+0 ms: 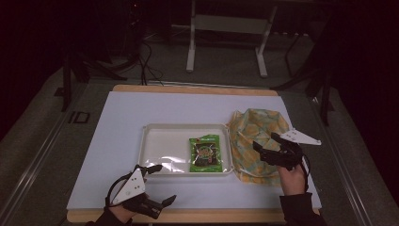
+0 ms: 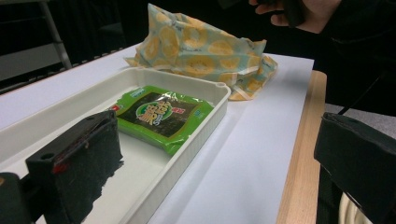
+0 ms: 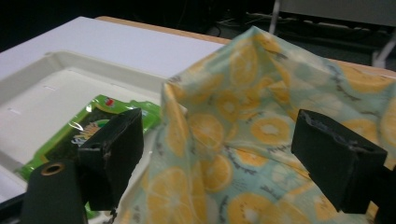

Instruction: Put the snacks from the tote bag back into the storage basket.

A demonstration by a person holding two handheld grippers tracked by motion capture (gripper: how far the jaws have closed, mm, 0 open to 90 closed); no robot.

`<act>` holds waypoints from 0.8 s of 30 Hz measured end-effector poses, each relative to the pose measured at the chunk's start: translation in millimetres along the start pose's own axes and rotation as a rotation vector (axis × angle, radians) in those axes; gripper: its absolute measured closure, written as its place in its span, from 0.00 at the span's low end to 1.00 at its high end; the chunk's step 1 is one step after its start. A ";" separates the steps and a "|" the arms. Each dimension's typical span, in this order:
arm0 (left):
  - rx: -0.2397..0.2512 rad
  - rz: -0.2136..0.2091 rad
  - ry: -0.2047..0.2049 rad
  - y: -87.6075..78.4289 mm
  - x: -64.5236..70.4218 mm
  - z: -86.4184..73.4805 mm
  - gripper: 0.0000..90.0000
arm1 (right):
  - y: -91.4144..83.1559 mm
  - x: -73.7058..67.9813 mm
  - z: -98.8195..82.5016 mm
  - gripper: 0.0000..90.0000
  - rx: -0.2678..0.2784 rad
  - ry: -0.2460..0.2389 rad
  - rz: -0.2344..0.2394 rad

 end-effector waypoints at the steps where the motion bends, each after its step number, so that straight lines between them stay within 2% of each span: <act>1: 0.000 0.000 0.001 0.0 0.0 -0.1 0.01 | -1.1 1.2 -1.7 0.19 0.001 -0.001 -0.002; 9: -0.001 -0.001 0.005 0.1 -0.2 -0.1 0.01 | -8.7 8.4 -16.5 0.19 -0.007 0.005 -0.027; 13: 0.001 -0.003 0.001 -0.1 0.1 0.2 0.01 | -12.5 10.6 -22.0 0.19 0.010 -0.006 -0.038; 17: 0.004 -0.005 -0.001 -0.3 0.1 0.3 0.01 | -15.4 13.6 -27.1 0.19 0.005 0.002 -0.043; 24: 0.003 -0.004 0.004 -0.4 0.8 0.6 0.01 | -25.3 16.8 -36.4 0.18 0.029 0.005 -0.050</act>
Point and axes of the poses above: each handheld gripper's, and its own axes: y roughly forward along the jaws, z roughly out of its top, x roughly to its right, the point moved 2 cm from there along y, roughly forward along the jaws, and after that the axes turned 2 degrees about -x, right-handed, at the moved point
